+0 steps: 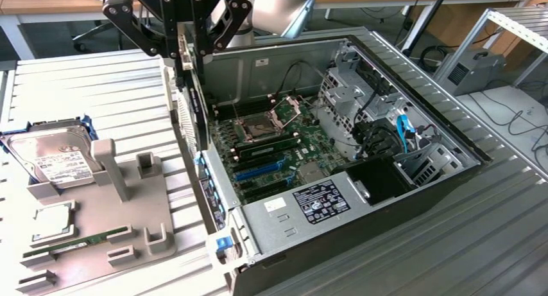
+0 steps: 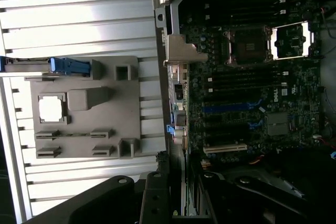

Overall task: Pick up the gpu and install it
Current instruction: 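Pick up the gpu and move the gpu toward the slot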

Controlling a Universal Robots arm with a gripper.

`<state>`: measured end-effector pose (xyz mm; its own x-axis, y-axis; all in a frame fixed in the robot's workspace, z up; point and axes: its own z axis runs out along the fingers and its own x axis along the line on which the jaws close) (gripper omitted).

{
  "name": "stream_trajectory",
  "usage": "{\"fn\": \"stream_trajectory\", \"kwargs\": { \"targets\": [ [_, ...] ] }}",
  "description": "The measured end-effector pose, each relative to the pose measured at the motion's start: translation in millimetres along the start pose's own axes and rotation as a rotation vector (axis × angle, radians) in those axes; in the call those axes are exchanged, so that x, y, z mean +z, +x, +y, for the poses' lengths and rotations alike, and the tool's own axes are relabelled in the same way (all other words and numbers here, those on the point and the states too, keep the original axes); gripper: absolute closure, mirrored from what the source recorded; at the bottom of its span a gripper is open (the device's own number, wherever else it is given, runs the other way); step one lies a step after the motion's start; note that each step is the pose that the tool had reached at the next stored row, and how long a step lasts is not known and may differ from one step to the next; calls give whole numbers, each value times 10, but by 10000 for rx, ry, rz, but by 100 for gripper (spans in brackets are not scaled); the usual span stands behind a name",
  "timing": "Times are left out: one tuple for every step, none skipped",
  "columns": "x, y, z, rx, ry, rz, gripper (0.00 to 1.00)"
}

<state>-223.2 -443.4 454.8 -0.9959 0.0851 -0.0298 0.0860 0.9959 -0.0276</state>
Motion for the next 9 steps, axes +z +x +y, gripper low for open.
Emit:
{"fn": "stream_trajectory", "kwargs": {
  "targets": [
    [0, -2, 0, 0, 0, 0, 74],
    [0, -4, 0, -1, 0, 0, 74],
    [0, -6, 1, 0, 0, 0, 74],
    [0, -9, 1, -1, 1, 1, 74],
    [0, -12, 1, 0, 0, 0, 74],
    [0, -14, 1, 0, 0, 0, 74],
    [0, -17, 1, -1, 0, 1, 74],
    [1, -21, 2, -1, 0, 0, 74],
    [1, -26, 2, -2, 0, 0, 74]
  ]
}}
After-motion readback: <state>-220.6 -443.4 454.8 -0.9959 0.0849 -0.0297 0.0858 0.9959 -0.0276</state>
